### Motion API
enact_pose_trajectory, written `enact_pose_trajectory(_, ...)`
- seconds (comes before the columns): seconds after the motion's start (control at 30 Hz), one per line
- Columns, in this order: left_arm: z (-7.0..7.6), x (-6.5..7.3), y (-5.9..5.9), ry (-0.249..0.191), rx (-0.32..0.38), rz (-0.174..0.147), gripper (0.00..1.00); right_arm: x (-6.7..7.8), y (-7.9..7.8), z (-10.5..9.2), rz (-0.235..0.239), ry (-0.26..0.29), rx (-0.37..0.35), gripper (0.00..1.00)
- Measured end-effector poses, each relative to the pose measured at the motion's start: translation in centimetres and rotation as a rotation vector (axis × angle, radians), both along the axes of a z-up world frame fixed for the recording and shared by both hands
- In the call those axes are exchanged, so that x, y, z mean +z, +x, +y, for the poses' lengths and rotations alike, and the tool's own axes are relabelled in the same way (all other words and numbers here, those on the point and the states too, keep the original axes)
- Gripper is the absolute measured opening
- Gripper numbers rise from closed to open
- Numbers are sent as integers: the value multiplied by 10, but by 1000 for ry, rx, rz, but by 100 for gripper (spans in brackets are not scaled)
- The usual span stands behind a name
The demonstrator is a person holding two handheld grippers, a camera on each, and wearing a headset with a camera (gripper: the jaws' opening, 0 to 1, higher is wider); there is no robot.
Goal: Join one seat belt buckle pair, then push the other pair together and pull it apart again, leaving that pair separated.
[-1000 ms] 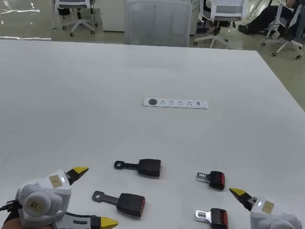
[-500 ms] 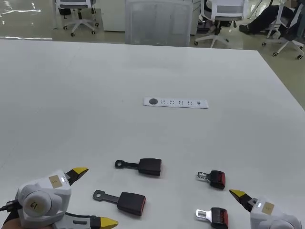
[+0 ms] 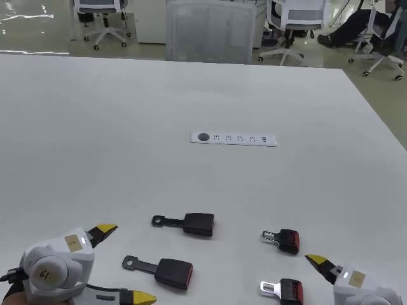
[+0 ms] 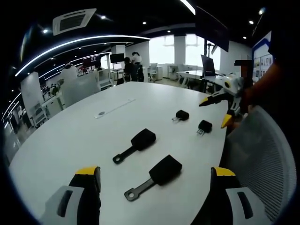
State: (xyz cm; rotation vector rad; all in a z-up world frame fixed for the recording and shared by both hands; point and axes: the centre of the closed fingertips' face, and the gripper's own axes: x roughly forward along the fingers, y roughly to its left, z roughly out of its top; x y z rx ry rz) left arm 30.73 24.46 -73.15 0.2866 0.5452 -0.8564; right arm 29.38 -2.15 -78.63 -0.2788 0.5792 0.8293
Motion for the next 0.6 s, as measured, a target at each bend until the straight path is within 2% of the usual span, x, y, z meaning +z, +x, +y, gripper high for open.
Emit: enact_pose_trajectory(0.6,0,-2,-1,1,-1,9,99,-3,-2,1,12,3,0,91)
